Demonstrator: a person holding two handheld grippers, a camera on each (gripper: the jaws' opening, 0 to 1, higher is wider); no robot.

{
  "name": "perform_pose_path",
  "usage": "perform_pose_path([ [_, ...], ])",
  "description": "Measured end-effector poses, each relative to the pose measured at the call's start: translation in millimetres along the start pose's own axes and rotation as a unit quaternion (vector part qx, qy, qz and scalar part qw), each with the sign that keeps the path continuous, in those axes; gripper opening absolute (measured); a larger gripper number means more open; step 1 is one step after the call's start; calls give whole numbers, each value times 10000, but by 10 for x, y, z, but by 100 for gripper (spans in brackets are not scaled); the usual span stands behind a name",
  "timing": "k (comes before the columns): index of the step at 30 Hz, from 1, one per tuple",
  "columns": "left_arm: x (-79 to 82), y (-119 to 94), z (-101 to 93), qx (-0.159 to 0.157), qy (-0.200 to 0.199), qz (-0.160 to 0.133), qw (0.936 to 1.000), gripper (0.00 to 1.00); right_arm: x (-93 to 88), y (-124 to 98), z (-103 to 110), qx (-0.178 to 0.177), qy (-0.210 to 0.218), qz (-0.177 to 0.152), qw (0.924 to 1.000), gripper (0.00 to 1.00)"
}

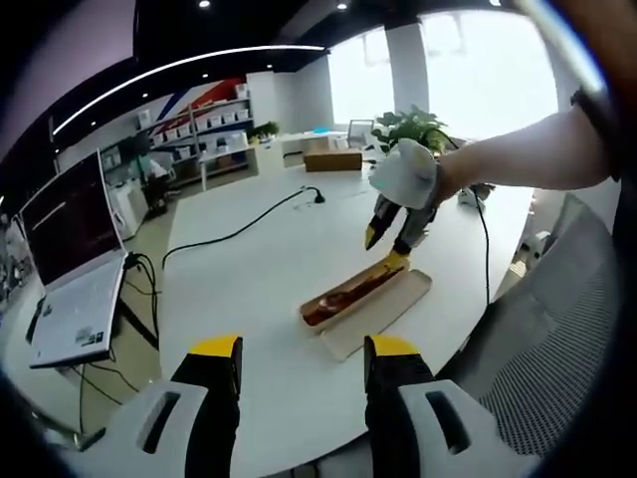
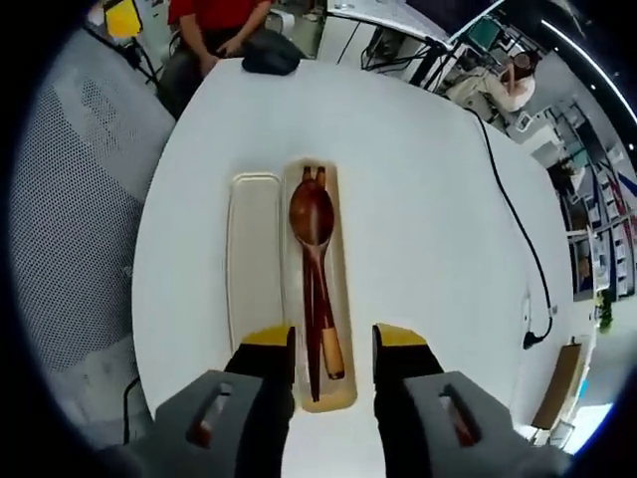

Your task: Arrange the utensils inside the cutlery case until each visible utensil rests in its matching compartment.

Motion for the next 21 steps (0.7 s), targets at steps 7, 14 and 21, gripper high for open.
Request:
perform_pose_path([
  [7,15,7,-28,-8,83,1,10000,51,-135,-125,148,-212,235,-29,9995,42],
  [14,9,11,-55,-68,71,3,10000,52,-277,-248,252,-349,469,-41,9983,47],
  [21,8,9,-91,-80,153,12,9999,52,-420,-395,326,-676,757,-91,9948,59],
])
Point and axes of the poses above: the point that each gripper's makers call its tool centre point, and the gripper's own axes: y roughly forward along the fingers, z roughly to its left, x roughly out of its top, the point moved 8 cm from there along -y, roughly backward along the fingers, and after that the axes turned 7 degrees about -y, right-handed, at the moved point
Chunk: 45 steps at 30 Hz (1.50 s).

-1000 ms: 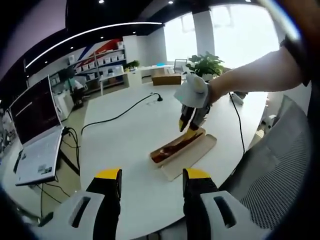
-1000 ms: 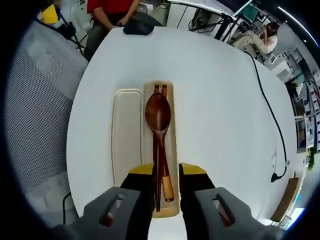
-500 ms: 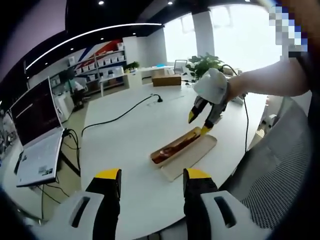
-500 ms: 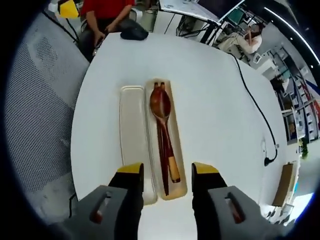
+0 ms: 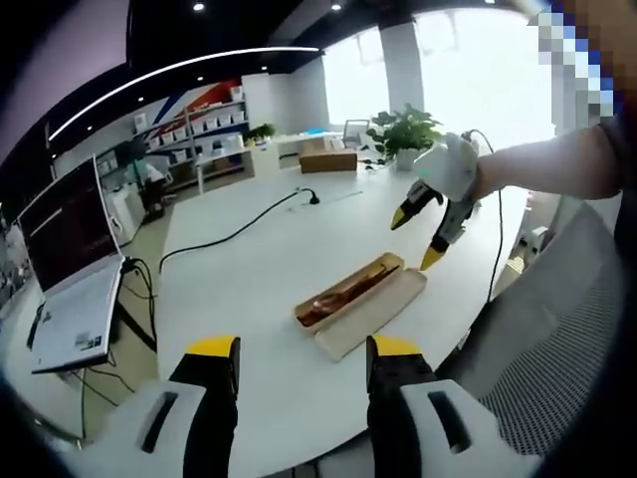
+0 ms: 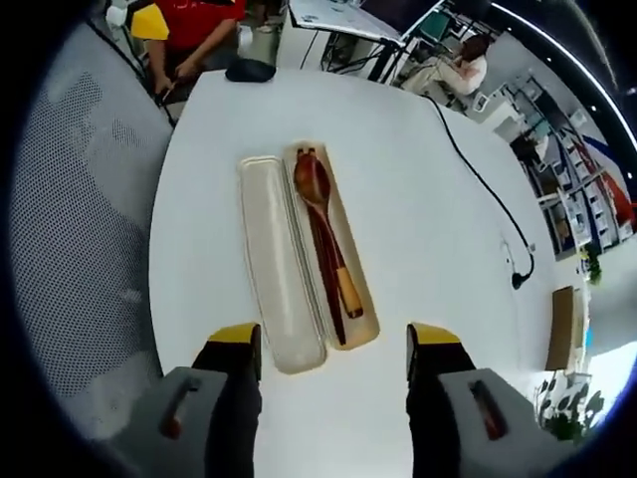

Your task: Arrange the utensils inside the cutlery case until each visible utensil rests in its matching compartment.

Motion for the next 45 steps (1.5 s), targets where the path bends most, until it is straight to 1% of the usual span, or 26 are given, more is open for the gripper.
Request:
perform_pose_path([
  [4,-8,-1,-20,-53,-21,3,10000,52,-103,-116,37,-156,207,-35,9997,63],
  [7,-13,-3,-31,-83,-62,-5,9999,52,-177,-194,68,-329,603,-173,9975,67],
  [11,-18,-13,-46,-69,-52,-10,10000,52,-315,-260,106,-553,686,-36,9961,70],
  [13,1,-24,-49,-68,-26,-98,9999,50,-375,-283,147,-525,766,-22,9957,69],
  [16,5,-15,-59,-82,57,-77,9999,53,-443,-335,196,-572,930,-53,9940,69],
  [17,24,-22,-66,-95,42,-128,9999,56,-457,-346,207,-567,960,-60,9937,69],
  [19,129,-44,-78,-190,18,-643,9977,59,-484,-371,227,-577,1033,-78,9929,69],
  [22,106,-28,-83,-245,62,-481,9985,65,-512,-397,231,-591,1100,-116,9921,69],
  [23,92,-7,-115,-411,30,-390,9984,65,-521,-406,229,-598,1126,-137,9917,69],
  [24,103,-3,-130,-491,11,-409,9980,65,-523,-412,232,-587,1133,-152,9917,69],
  [25,158,11,-156,-723,164,-655,9951,66,-528,-419,233,-559,1144,-192,9917,69],
  [26,184,10,-145,-759,305,-770,9937,68,-528,-418,232,-505,1174,-278,9914,69],
  [27,219,1,-136,-845,460,-883,9914,72,-483,-422,248,-305,1481,-613,9866,68],
  [28,244,5,-130,-933,510,-966,9896,77,-448,-444,248,-252,1696,-846,9816,68],
  [29,263,10,-119,-1016,583,-1000,9881,79,-422,-461,234,-259,1810,-1051,9775,68],
  [30,272,22,-96,-1045,632,-978,9877,79,-415,-504,211,-267,1786,-1157,9767,67],
  [33,293,139,-26,-1209,836,-845,9855,81,-467,-541,144,-433,1618,-1124,9794,65],
  [35,274,252,3,-1372,941,-694,9836,84,-506,-540,112,-421,1604,-1104,9800,65],
  [37,208,372,7,-1646,1041,-495,9796,88,-537,-529,98,-365,1557,-1104,9809,65],
  [39,99,502,8,-1910,963,-284,9764,95,-563,-494,101,-282,1462,-1070,9831,65],
  [40,19,581,9,-2035,930,-92,9746,98,-585,-451,118,-176,1425,-1025,9843,65],
  [41,-40,627,7,-2134,934,9,9725,100,-598,-418,139,-62,1373,-997,9855,65],
  [42,-138,703,20,-2213,1009,188,9698,99,-617,-373,156,11,1308,-911,9872,65],
  [43,-172,724,24,-2221,1037,267,9691,99,-625,-342,160,28,1277,-903,9877,65],
  [44,-275,801,35,-2297,1127,460,9656,99,-636,-307,161,51,1278,-921,9875,65],
  [45,-329,846,37,-2321,1121,545,9647,97,-650,-261,168,123,1344,-910,9867,64],
])
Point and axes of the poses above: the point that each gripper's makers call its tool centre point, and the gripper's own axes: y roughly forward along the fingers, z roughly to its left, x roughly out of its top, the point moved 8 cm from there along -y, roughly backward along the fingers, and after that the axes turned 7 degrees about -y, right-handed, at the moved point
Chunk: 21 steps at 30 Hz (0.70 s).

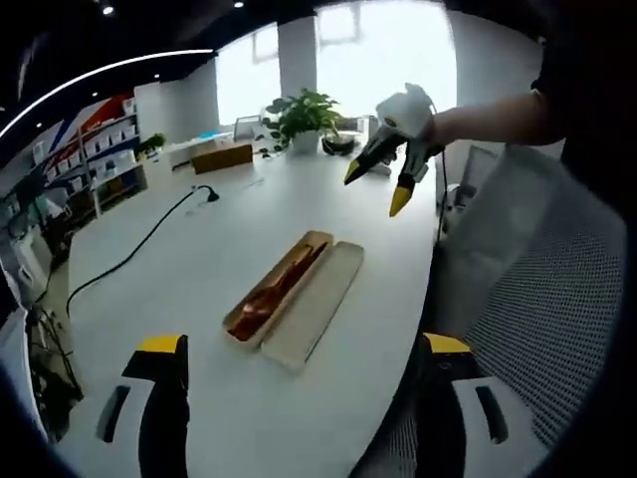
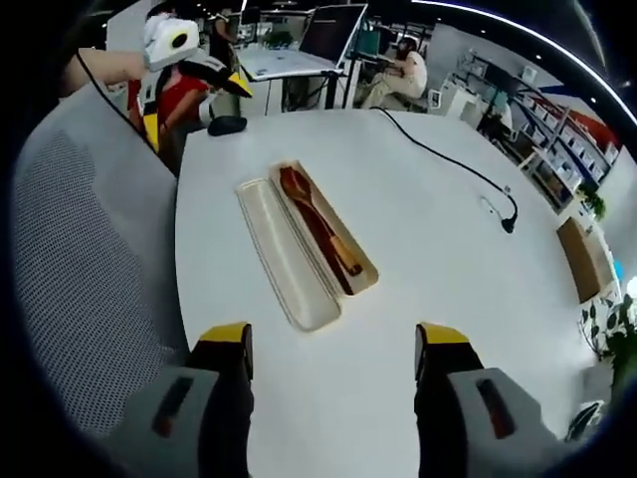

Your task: Arrange the utensils inside the cutlery case until each visible utensil rests in its matching compartment.

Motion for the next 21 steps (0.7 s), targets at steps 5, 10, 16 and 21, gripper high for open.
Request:
perform_pose_path([
  [5,-203,292,29,-343,-317,227,9987,96,-72,153,51,144,186,41,9997,59],
  [10,-318,542,26,-645,-432,471,9959,95,-183,350,166,529,266,197,9981,58],
  [16,-299,706,25,-929,-475,463,9935,94,-229,505,229,889,-96,425,9951,58],
  [21,-299,809,95,-1035,-466,544,9920,90,-258,606,51,860,-49,522,9949,56],
])
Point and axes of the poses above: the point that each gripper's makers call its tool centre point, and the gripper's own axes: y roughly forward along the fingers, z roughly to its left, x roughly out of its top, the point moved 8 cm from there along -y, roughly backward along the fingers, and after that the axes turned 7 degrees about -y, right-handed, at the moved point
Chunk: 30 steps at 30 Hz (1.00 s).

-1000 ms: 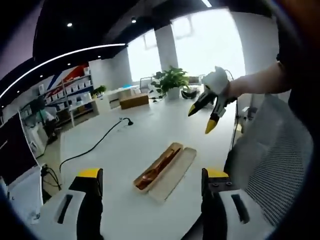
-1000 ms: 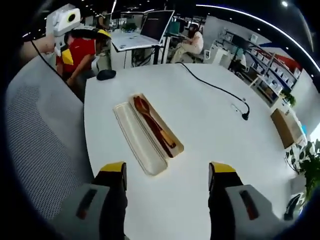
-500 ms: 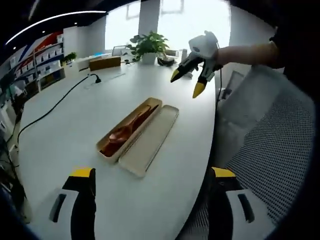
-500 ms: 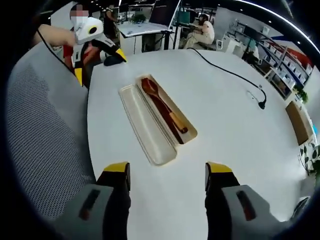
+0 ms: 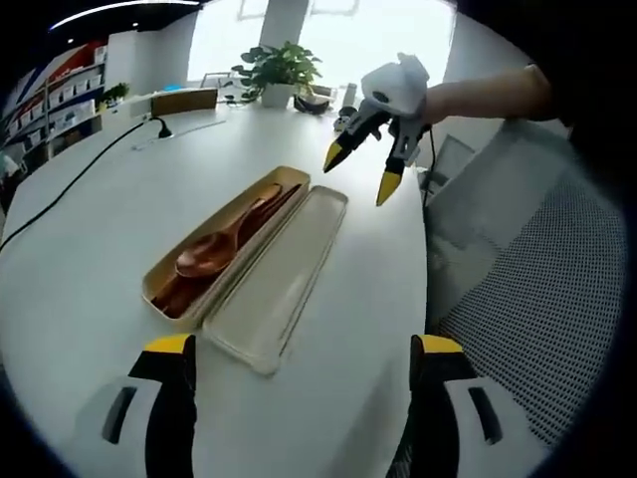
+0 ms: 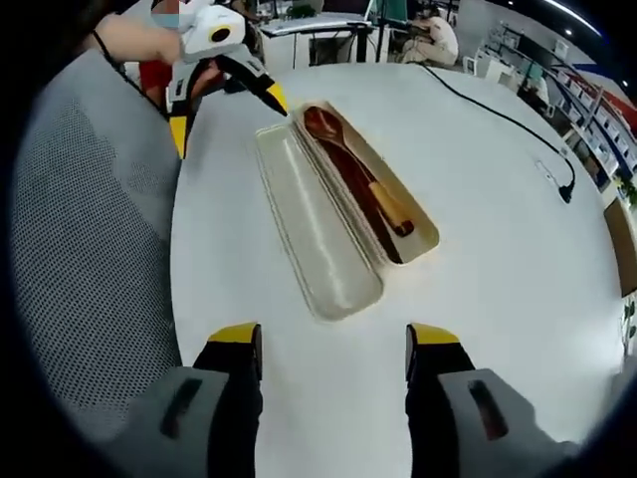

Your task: Arrange the utensils inside the cutlery case until each visible utensil rests in its matching compartment.

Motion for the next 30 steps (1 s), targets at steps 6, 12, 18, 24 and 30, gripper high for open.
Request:
perform_pose_path([
  [6,24,71,104,20,181,78,9998,81,55,56,-100,94,-3,-59,9999,53],
  [12,55,107,166,-38,84,-89,9999,75,105,166,-89,256,-201,35,9995,49],
  [18,87,158,177,171,340,-29,9993,68,99,199,-54,276,-403,39,9988,45],
  [24,99,209,165,371,783,60,9962,58,132,221,-43,286,-532,-52,9982,40],
  [30,88,167,148,467,930,75,9945,44,151,230,26,343,-675,-30,9971,37],
])
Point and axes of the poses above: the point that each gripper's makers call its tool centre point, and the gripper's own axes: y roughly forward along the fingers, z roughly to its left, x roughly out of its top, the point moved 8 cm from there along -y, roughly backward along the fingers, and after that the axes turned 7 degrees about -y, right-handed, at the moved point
